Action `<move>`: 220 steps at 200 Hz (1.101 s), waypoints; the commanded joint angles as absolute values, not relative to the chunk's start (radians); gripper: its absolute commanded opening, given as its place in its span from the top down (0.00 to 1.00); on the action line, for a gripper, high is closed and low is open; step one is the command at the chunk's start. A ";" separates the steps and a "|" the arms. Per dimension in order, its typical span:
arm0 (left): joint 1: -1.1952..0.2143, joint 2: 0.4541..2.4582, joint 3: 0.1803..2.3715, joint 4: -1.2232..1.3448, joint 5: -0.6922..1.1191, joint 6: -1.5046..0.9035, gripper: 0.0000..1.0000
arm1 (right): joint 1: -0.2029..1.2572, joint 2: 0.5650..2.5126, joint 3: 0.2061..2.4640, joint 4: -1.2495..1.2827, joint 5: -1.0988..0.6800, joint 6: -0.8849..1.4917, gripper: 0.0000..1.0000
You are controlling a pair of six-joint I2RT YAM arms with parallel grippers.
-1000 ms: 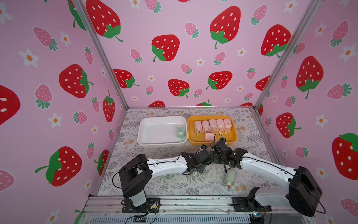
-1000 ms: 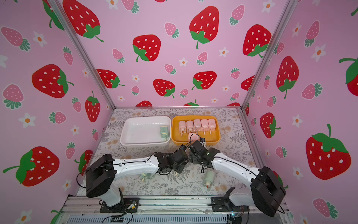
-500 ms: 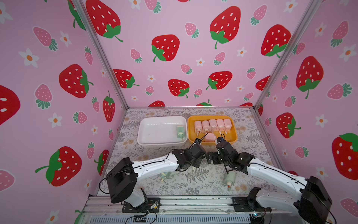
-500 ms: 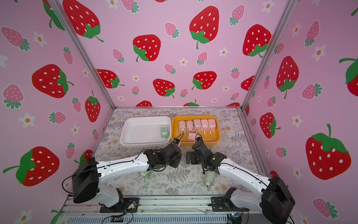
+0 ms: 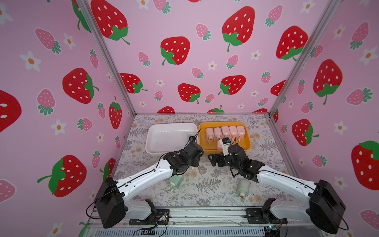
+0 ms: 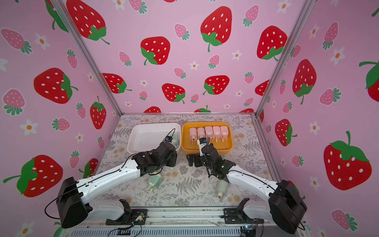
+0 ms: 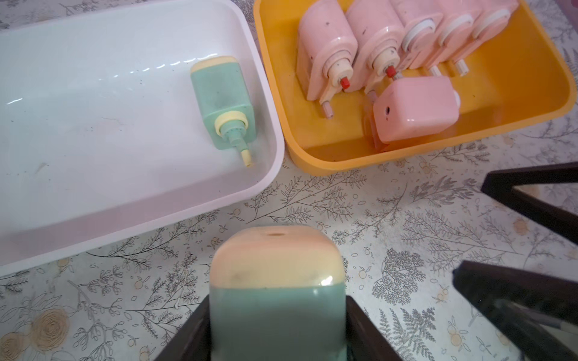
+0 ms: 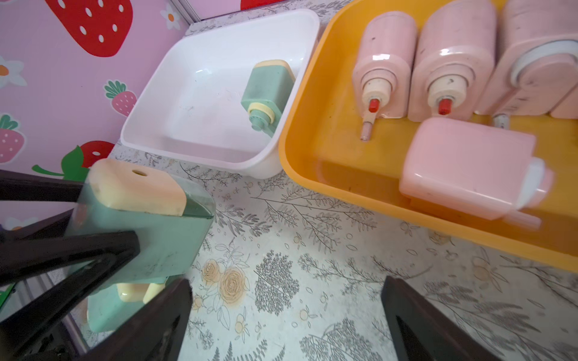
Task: Place the pencil sharpeners by color into the storage box
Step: Pick up the pencil sharpener from the center of the board, then place the pencil sharpener in the storage box.
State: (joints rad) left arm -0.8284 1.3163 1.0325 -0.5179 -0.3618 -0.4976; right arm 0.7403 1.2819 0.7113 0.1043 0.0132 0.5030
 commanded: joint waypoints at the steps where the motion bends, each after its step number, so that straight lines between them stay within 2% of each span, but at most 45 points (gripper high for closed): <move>1: -0.781 1.281 1.036 -0.500 -0.413 -0.487 1.00 | 0.737 1.357 0.778 0.255 -0.025 0.521 0.00; 55: -0.649 1.278 1.049 -0.333 -0.409 -0.523 1.00 | 0.737 1.527 0.918 0.295 0.022 0.512 0.00; 89: -0.580 1.336 1.116 -0.364 -0.382 -0.504 1.00 | 0.736 1.596 0.991 0.260 0.036 0.476 0.00; 144: -0.494 1.409 1.149 -0.341 -0.360 -0.435 1.00 | 0.735 1.630 1.047 0.179 0.076 0.503 0.00; 182: -0.431 1.474 1.193 -0.351 -0.231 -0.399 1.00 | 0.730 1.650 1.065 0.164 0.057 0.502 0.00; 220: -0.387 1.549 1.230 -0.362 -0.204 -0.400 1.00 | 0.726 1.689 1.102 0.157 0.023 0.491 0.00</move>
State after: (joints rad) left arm -0.4122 1.5135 1.1633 -0.3752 -0.2443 -0.4149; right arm 0.7338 1.6588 1.0546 0.1734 0.0456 0.4961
